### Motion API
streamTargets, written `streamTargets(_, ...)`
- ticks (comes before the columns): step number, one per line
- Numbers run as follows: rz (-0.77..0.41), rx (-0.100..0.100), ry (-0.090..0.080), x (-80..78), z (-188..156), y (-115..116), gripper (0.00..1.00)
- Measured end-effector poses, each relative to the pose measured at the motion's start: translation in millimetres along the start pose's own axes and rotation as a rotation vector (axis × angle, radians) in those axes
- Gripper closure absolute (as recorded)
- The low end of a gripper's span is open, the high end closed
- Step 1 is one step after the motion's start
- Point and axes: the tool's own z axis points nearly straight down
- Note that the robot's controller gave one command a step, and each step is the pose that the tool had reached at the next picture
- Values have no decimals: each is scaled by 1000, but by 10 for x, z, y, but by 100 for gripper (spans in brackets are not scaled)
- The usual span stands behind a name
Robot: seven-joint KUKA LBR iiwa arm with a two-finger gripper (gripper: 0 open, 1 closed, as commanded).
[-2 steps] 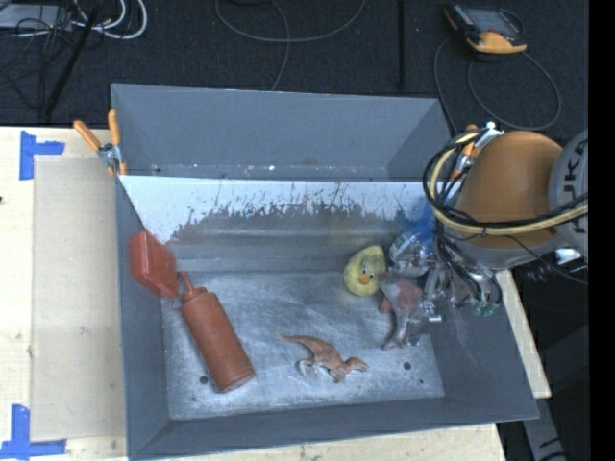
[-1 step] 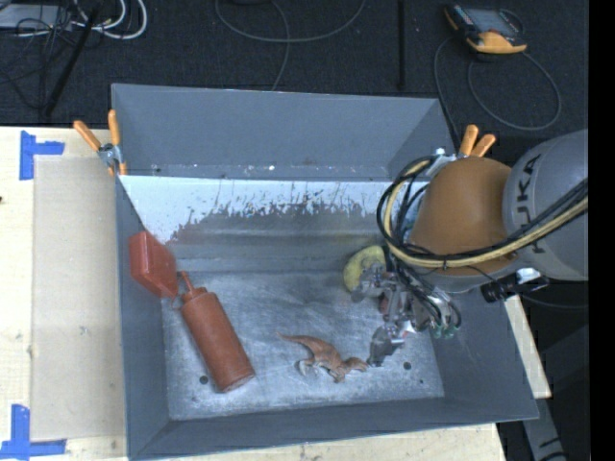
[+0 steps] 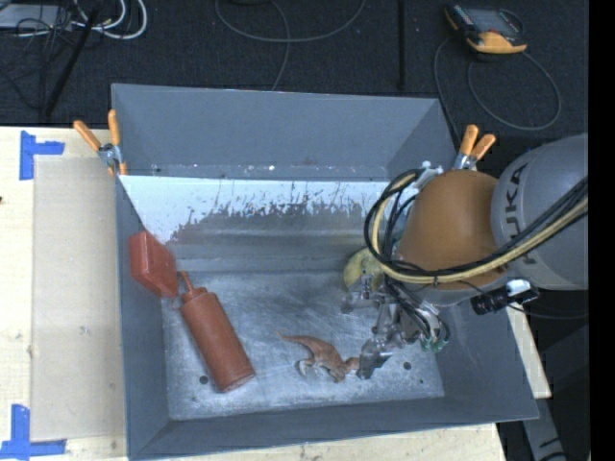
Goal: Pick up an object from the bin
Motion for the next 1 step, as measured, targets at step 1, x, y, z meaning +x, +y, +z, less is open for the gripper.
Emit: streamTargets(1, 0, 2, -2, 397, 287, -293, 0)
